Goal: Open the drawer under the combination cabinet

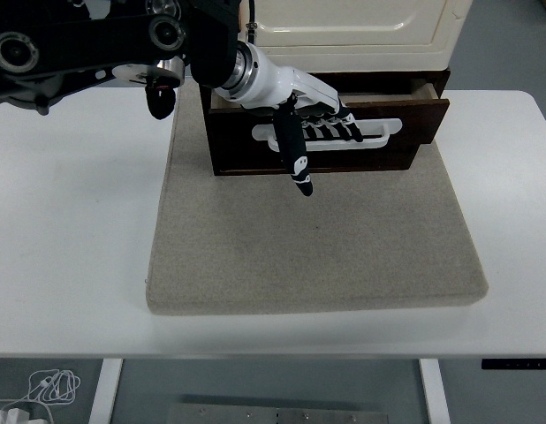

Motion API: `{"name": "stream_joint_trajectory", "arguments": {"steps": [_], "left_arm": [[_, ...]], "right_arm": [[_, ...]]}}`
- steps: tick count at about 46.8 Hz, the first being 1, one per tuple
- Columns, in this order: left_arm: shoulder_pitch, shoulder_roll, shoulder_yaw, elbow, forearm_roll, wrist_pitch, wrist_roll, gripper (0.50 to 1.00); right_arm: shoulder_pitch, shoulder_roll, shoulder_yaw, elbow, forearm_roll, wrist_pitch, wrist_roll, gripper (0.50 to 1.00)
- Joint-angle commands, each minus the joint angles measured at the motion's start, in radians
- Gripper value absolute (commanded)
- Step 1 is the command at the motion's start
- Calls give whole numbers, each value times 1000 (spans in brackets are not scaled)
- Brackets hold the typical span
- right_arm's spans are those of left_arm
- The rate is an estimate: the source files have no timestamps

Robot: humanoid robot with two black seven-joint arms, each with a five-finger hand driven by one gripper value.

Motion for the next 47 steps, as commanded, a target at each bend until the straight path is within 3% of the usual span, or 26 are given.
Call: {"name": "stream_joint_trajectory", "arguments": {"steps": [1, 47], "left_arm": [[0, 3, 0, 1, -7, -3, 1, 1000], [1, 4, 5, -2, -10, -6, 1, 1000]], "right_arm": [[0, 0, 0, 0, 0, 0, 0, 928], [0, 0, 0, 0, 0, 0, 0, 928]]}}
